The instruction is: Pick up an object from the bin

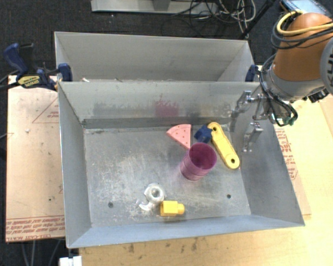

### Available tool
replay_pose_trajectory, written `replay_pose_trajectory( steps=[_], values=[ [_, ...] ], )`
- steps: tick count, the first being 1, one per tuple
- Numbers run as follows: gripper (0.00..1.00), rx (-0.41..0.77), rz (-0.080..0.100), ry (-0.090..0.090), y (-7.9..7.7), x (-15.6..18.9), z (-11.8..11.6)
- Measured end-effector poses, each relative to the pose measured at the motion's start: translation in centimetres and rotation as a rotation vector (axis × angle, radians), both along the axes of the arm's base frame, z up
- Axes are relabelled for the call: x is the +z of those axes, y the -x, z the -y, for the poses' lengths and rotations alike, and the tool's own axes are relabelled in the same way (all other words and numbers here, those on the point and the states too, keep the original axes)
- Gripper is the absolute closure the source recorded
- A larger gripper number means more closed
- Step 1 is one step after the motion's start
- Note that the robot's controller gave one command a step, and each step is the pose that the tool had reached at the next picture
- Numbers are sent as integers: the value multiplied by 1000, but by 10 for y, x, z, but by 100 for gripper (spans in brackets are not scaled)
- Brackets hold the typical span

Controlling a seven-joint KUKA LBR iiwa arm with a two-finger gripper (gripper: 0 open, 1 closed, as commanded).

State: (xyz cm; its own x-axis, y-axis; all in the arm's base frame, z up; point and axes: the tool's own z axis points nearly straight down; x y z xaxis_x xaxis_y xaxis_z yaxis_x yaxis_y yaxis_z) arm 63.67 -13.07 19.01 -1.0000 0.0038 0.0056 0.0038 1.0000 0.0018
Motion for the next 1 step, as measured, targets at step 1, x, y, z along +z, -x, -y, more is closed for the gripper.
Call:
replay_pose_trajectory(
  steps=[1],
  values=[
    [0, 3, 8, 1, -2, 5, 0]
  ],
)
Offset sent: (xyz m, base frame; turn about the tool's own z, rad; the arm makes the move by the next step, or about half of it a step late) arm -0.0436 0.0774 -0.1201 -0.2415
